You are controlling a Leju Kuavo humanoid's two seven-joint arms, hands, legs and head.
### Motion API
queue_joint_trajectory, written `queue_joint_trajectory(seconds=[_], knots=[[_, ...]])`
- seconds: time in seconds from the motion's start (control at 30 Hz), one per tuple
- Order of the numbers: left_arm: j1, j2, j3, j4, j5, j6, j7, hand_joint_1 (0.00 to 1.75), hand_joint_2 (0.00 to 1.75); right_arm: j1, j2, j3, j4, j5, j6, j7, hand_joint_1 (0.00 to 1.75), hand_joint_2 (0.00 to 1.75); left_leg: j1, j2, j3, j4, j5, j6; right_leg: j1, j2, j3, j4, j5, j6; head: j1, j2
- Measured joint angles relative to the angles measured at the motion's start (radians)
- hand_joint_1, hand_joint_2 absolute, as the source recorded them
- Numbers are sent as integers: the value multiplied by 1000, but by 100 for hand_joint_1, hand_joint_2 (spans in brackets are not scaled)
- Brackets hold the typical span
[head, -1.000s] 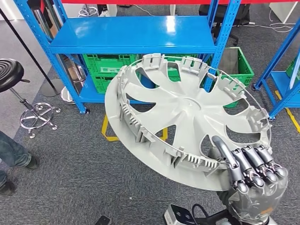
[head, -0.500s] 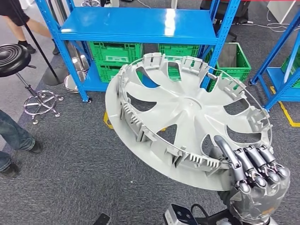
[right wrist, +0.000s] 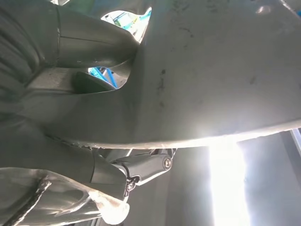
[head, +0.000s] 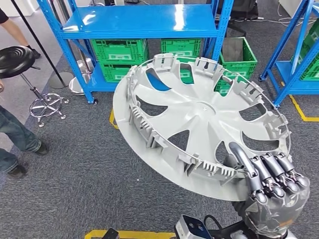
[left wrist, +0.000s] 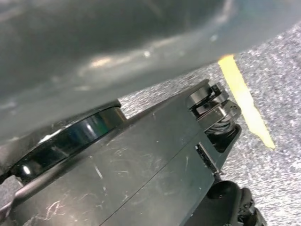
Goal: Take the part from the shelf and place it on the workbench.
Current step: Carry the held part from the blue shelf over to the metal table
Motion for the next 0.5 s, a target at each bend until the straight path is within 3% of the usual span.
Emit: queue_joint_trajectory(seconds=[0.03, 0.07, 0.1, 0.13, 0.2, 0.27, 0.33, 0.37, 0.43, 0.5], knots=[[0, 0, 0, 0, 0, 0, 0, 0, 0, 0, 0, 0, 0, 0, 0, 0, 175, 175, 1, 0, 6, 44, -2, 0, 1, -1, -18, 5, 12, 0, 0, 0], [-1, 0, 0, 0, 0, 0, 0, 0, 0, 0, 0, 0, 0, 0, 0, 0, 175, 175, 1, 0, 25, 56, 17, 1, 1, -1, -39, 10, 23, 1, -1, 0], [-1, 0, 0, 0, 0, 0, 0, 0, 0, 0, 0, 0, 0, 0, 0, 0, 175, 175, 1, 0, 60, 31, 45, 5, 2, -1, -58, 15, 32, 1, -1, 0], [-1, 0, 0, 0, 0, 0, 0, 0, 0, 0, 0, 0, 0, 0, 0, 0, 175, 175, 0, -1, 111, -27, 65, 10, 3, -1, -74, 19, 41, 2, -1, 0], [-3, 0, 0, 0, -1, 0, 0, 0, 0, 0, 0, 0, 0, 0, 0, 1, 175, 175, -3, -2, 225, -187, 52, 24, 6, -1, -93, 24, 58, 8, 0, 0], [-6, -1, -1, 0, -1, 0, -1, 0, 0, 0, 0, 0, 0, 0, 0, 3, 175, 175, -10, -3, 279, -279, 24, 35, 5, -3, -99, 22, 75, 20, 0, 0], [-6, -2, 0, 0, -1, 0, -2, 0, 0, -1, -1, 0, 0, 0, 0, 3, 175, 175, -11, -1, 271, -295, 37, 44, 2, -3, -105, 21, 84, 33, -1, 0], [-6, -2, 0, 0, -1, 0, -4, 0, 0, -1, -1, 0, 0, 0, 0, 3, 175, 175, -10, 0, 263, -298, 47, 51, 0, -1, -115, 35, 70, 38, 0, 0], [-6, -3, 0, 0, -1, -1, -7, 0, 0, -3, -3, 0, 0, 0, 0, 3, 175, 175, -8, 3, 244, -301, 66, 61, -1, 4, -154, 125, 0, 44, 2, 0], [-5, -3, 0, 0, -1, -2, -12, 0, 0, -4, -4, 0, 0, 0, 0, 6, 175, 175, -11, 4, 219, -297, 83, 65, -1, 6, -198, 260, -76, 47, 4, 0]])
